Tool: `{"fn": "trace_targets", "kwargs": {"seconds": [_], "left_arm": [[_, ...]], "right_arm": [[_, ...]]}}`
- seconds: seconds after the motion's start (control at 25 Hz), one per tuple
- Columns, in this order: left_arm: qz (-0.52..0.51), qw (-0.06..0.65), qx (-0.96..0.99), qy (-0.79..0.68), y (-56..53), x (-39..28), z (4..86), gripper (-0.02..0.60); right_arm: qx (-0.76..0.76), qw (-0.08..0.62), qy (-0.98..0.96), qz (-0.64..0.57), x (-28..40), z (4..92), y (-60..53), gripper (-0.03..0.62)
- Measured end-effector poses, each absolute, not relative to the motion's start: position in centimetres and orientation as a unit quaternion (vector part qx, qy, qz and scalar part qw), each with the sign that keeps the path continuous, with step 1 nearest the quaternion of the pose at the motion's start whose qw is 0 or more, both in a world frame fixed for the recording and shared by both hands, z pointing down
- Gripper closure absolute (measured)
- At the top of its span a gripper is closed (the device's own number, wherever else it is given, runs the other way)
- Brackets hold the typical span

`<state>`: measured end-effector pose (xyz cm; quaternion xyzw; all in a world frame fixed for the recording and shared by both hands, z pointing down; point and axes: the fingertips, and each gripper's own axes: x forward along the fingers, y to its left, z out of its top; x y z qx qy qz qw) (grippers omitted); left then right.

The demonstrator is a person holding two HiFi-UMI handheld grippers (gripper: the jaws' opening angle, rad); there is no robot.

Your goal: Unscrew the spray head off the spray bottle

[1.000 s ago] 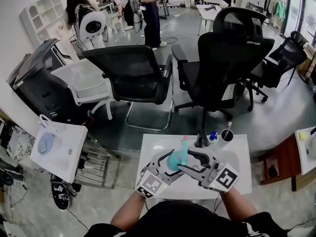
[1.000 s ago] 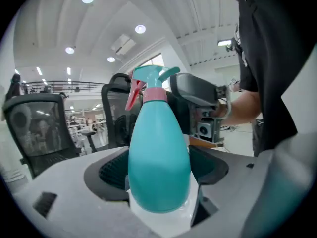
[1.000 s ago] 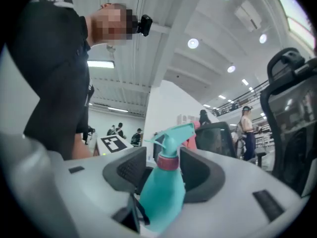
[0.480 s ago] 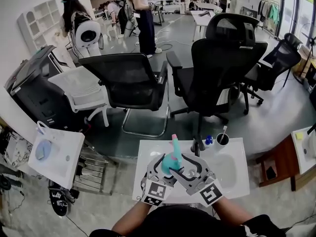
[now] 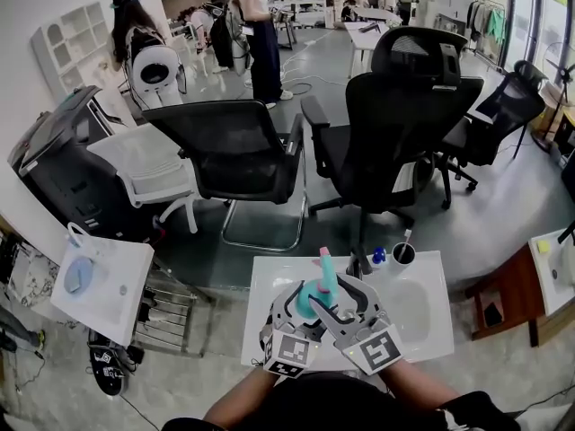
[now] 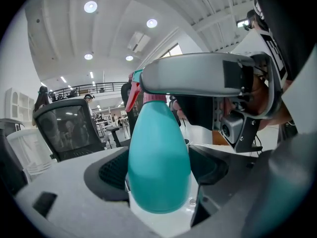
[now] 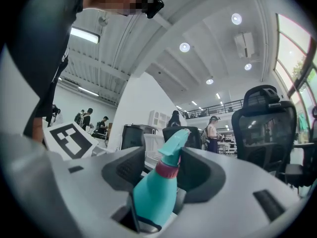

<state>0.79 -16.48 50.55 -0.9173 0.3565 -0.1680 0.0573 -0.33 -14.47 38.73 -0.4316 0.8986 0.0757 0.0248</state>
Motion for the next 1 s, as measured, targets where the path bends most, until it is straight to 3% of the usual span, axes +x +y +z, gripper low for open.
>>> {"fn": "trace_targets", "kwargs": {"seconds": [0.2,1.0], "left_arm": [[-0.169,0.068,-0.918,0.352,-16.1,1.2,50.2,0.192],[-0.173,0.075,-0.92,0.343,-16.0,1.6,50.0,0.192]], "right_arm": [[-0.465,0.022,0.881,0.084,0.7,38.4,-15.1,0.425],[-0.45,0.034,0.89,0.068,1.6,38.6,-15.3,0.462]]}}
